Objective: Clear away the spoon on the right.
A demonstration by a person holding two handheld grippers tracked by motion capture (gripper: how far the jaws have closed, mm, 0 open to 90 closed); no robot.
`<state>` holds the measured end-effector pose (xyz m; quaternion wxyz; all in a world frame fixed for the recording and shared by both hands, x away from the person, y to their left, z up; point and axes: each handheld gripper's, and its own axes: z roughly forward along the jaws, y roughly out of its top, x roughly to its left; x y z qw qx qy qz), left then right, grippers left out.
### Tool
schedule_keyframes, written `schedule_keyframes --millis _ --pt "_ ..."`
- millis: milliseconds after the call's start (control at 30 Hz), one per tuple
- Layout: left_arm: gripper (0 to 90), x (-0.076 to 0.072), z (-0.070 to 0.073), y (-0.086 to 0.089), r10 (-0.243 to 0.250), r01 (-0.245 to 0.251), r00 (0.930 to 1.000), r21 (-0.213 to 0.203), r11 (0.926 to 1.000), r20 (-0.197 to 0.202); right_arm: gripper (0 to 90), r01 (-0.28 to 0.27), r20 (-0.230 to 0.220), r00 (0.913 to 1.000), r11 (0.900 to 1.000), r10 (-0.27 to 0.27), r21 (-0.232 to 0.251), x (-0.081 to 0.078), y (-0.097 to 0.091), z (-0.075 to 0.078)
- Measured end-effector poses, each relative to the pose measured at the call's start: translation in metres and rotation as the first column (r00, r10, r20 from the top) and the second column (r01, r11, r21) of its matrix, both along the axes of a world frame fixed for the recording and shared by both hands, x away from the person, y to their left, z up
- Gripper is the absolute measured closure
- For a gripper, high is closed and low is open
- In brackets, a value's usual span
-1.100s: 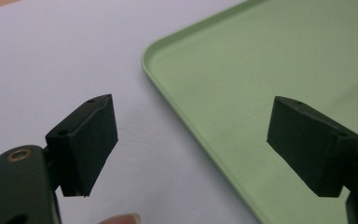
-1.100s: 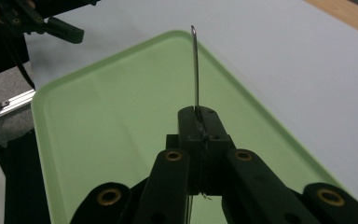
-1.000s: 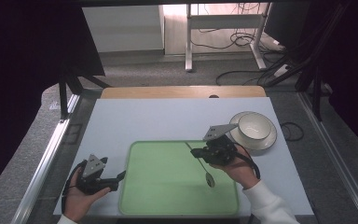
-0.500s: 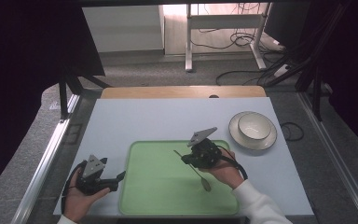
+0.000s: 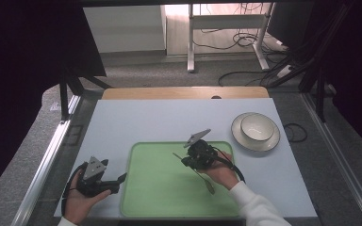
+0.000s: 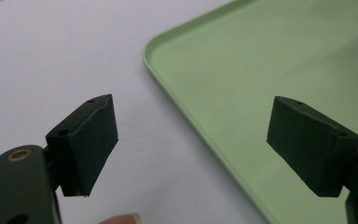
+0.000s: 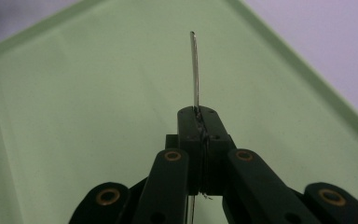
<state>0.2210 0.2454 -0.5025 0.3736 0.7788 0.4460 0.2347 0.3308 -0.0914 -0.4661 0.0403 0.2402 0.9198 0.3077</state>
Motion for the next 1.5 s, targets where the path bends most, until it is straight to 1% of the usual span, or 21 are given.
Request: schedule_keyframes --millis 133,267,433,533,567,733,833,900,967,1033,1133,1200,1233,1267,1300,1333,1367,1400,1433,1500 --pt "15.9 0.000 0.000 0.000 0.001 -0.001 1.0000 0.000 1.0000 -0.001 88.8 0.009 -0.034 0.9994 0.9994 -0.010 -0.032 0.004 0.003 -0.011" --pt "16.0 0.000 -0.001 -0.001 -0.002 0.002 1.0000 0.003 1.0000 -0.003 88.6 0.013 -0.058 0.9981 0.9961 -0.018 -0.087 0.008 0.008 -0.026" --pt "16.0 0.000 -0.001 0.000 0.000 0.000 1.0000 0.001 1.0000 -0.003 88.4 0.004 -0.065 0.9978 0.9905 -0.013 -0.137 0.008 0.017 -0.039" --pt "15.9 0.000 -0.001 0.000 -0.001 0.001 1.0000 0.002 1.0000 -0.003 88.4 0.005 -0.059 0.9982 0.9905 -0.013 -0.138 0.008 0.019 -0.041" --pt "16.0 0.000 -0.001 0.000 -0.001 0.001 1.0000 0.002 1.0000 -0.003 88.0 0.005 -0.051 0.9986 0.9901 -0.012 -0.141 0.007 0.019 -0.041" --pt "16.0 0.000 -0.001 0.000 -0.002 0.002 1.0000 0.003 1.0000 -0.003 87.3 0.009 -0.048 0.9987 0.9903 -0.016 -0.139 0.007 0.019 -0.041" --pt "16.0 0.000 -0.001 0.000 -0.002 0.002 1.0000 0.004 1.0000 -0.003 84.2 0.009 -0.041 0.9991 0.9901 -0.014 -0.140 0.008 0.019 -0.041" --pt "16.0 0.000 -0.001 0.000 -0.002 0.002 1.0000 0.004 1.0000 -0.003 76.9 0.009 -0.026 0.9996 0.9892 -0.013 -0.146 0.008 0.018 -0.041" --pt "16.0 0.000 -0.001 0.000 -0.003 0.003 1.0000 0.005 1.0000 -0.002 67.9 0.014 -0.015 0.9998 0.9898 -0.016 -0.142 0.007 0.018 -0.039" --pt "16.0 0.000 -0.001 0.001 -0.002 0.002 1.0000 0.004 1.0000 -0.003 63.1 0.018 0.002 0.9998 0.9923 -0.018 -0.122 0.007 0.016 -0.035" --pt "16.0 0.000 -0.001 0.001 -0.001 0.001 1.0000 0.004 1.0000 -0.003 58.3 0.026 0.023 0.9994 0.9963 -0.024 -0.082 0.006 0.014 -0.027" --pt "16.0 0.000 -0.001 0.001 -0.001 0.001 1.0000 0.004 1.0000 -0.002 56.0 0.017 0.023 0.9996 0.9983 -0.016 -0.055 0.006 0.013 -0.023" --pt "16.0 0.000 -0.001 0.001 -0.001 0.001 1.0000 0.004 1.0000 -0.001 55.3 0.002 0.022 0.9998 0.9993 -0.001 -0.038 0.005 0.014 -0.022" --pt "16.0 0.000 -0.001 0.001 -0.001 0.001 1.0000 0.004 1.0000 -0.001 55.3 0.002 0.022 0.9998 0.9993 -0.001 -0.038 0.005 0.014 -0.022" --pt "16.0 0.000 0.000 0.001 0.000 0.000 1.0000 0.002 1.0000 0.000 54.7 -0.008 0.016 0.9998 0.9996 0.008 -0.027 0.005 0.015 -0.020" --pt "16.0 0.000 0.000 0.001 0.000 0.000 1.0000 0.002 1.0000 0.000 54.4 -0.033 0.013 0.9994 0.9994 0.033 -0.007 0.004 0.019 -0.019" --pt "16.0 0.000 0.000 0.001 0.000 0.000 1.0000 0.003 1.0000 0.000 54.4 -0.037 0.002 0.9993 0.9993 0.037 0.004 0.004 0.022 -0.019" --pt "16.0 0.000 0.000 0.001 -0.002 0.002 1.0000 0.005 1.0000 0.001 54.9 -0.053 -0.003 0.9986 0.9986 0.053 0.006 0.005 0.026 -0.019" --pt "16.0 0.000 0.000 0.001 -0.003 0.003 1.0000 0.006 1.0000 0.002 56.2 -0.065 -0.014 0.9978 0.9979 0.065 -0.002 0.005 0.030 -0.020" --pt "16.0 -0.001 0.000 0.001 -0.003 0.003 1.0000 0.004 1.0000 0.003 60.7 -0.089 -0.033 0.9955 0.9960 0.088 -0.006 0.007 0.037 -0.024"
